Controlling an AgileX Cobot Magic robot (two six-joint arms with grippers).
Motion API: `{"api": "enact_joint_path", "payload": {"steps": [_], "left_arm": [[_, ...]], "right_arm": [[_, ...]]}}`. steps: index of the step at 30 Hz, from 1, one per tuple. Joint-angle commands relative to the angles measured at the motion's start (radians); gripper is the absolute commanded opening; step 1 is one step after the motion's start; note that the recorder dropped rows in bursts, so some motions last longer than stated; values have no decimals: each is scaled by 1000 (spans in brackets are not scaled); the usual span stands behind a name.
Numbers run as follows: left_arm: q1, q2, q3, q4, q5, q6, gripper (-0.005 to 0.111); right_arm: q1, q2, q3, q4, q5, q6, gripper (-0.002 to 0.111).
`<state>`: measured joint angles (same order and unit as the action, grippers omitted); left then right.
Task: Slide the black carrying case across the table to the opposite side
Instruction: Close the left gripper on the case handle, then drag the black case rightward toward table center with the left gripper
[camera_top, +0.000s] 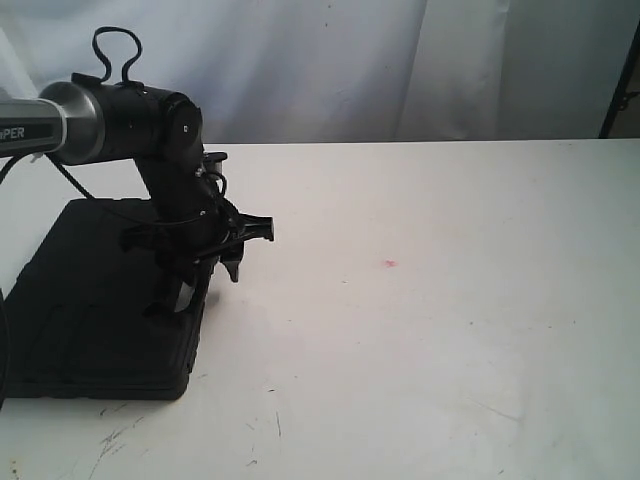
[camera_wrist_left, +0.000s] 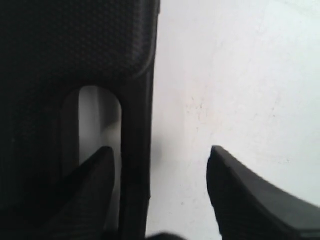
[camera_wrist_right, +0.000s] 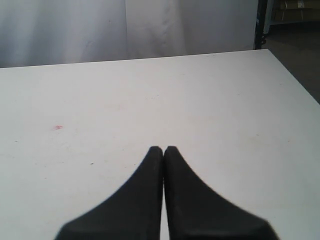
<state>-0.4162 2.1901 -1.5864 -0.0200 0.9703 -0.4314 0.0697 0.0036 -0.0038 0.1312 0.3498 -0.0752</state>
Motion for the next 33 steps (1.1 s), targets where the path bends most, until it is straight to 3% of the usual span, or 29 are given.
{"api": "enact_joint_path", "payload": {"steps": [1, 10, 12, 16, 17, 25, 33], "left_arm": [[-5, 21, -7, -8, -4, 13, 53], [-5, 25, -7, -8, -10, 15, 49], [-5, 25, -7, -8, -15, 15, 38], [-5, 25, -7, -8, -19, 15, 2], [-5, 25, -7, -8, -19, 15, 0], [-14, 25, -7, -82, -49, 4, 0], [-93, 25, -7, -82, -106, -17, 0]], "right_arm": [[1, -4, 4, -10, -3, -1, 0], [1, -4, 4, -10, -3, -1, 0], [1, -4, 4, -10, -3, -1, 0], [1, -4, 4, -10, -3, -1, 0], [1, -4, 4, -10, -3, -1, 0], [1, -4, 4, -10, -3, -1, 0], [1, -4, 4, -10, -3, -1, 0]]}}
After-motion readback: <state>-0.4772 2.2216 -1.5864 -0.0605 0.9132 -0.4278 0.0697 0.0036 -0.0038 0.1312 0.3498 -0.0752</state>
